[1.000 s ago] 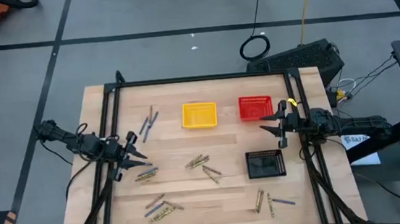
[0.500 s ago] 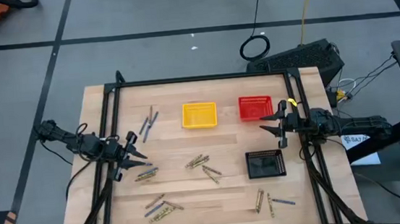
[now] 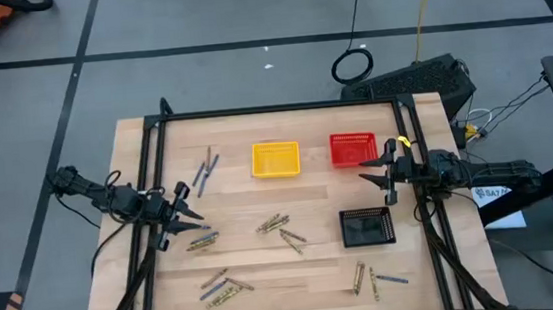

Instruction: Sort crayons

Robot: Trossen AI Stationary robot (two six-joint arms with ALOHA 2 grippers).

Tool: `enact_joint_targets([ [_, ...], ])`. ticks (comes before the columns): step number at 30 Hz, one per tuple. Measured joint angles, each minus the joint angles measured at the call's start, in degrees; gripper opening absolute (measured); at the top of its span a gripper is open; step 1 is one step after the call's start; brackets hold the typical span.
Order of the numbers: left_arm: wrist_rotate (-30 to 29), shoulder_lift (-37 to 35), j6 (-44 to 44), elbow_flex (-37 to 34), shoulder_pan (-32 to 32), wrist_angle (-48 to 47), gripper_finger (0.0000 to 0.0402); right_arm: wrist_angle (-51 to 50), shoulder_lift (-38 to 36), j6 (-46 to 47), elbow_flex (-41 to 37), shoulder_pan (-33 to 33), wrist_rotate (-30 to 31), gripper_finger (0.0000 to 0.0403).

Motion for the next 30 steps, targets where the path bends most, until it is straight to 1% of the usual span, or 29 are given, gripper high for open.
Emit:
enact_joint_targets([
  [19,0.01,-0.02,0.0,-0.01,0.0,-0.02,0.009,0.04,0.02,0.01,0.0,0.01,0.02,0.0128],
  [21,-0.01,-0.01,-0.01,-0.01,-0.01,0.0,0.009,1.54,0.15,0.11,0.01,0.01,0.15,0.0128],
  [23,0.01,0.0,0.0,0.0,-0.01,-0.02,0.009,4.85,0.43,2.93,0.01,0.0,-1.18,0.0128],
  [26,0.0,0.02,0.0,0.0,-0.02,-0.02,0.009,8.91,0.37,10.04,0.0,0.02,-7.03,0.0128],
  [28,0.01,0.02,0.0,0.0,0.0,0.0,0.009,9.65,0.48,12.81,0.0,0.02,-8.54,0.0128],
  [30,0.01,0.02,0.0,0.0,0.0,-0.01,0.009,9.63,0.45,14.04,0.0,0.02,-8.55,0.0128],
])
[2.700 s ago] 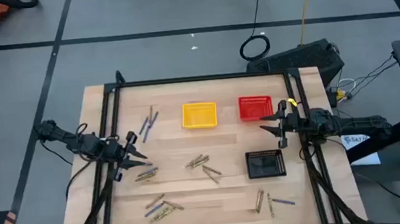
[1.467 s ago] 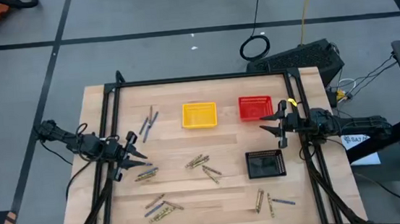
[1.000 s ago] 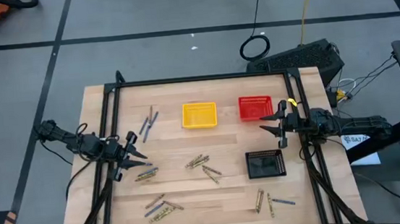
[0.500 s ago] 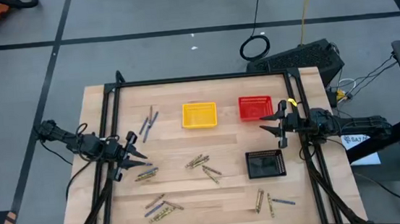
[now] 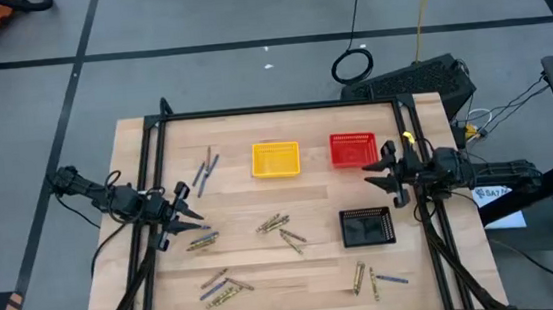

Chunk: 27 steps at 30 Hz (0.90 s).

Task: Sort crayons
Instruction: Put the brown crayon into the yellow bin

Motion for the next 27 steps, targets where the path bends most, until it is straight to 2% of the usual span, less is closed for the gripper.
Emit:
enact_joint_targets([
  [10,0.0,0.0,-0.02,0.01,0.0,0.01,0.009,1.22,0.02,1.52,0.43,0.0,-0.36,0.0128],
  [13,-0.02,0.0,0.0,0.0,0.0,0.01,0.009,0.99,0.02,5.42,1.79,0.0,-0.6,0.0128],
  [21,-0.01,0.0,0.0,0.0,-0.02,0.01,0.009,1.34,0.05,3.81,3.91,-0.02,-10.81,0.0128],
  [27,0.0,0.0,0.0,-0.01,-0.02,0.01,0.009,0.87,0.04,2.99,3.91,0.0,-10.95,0.0128],
])
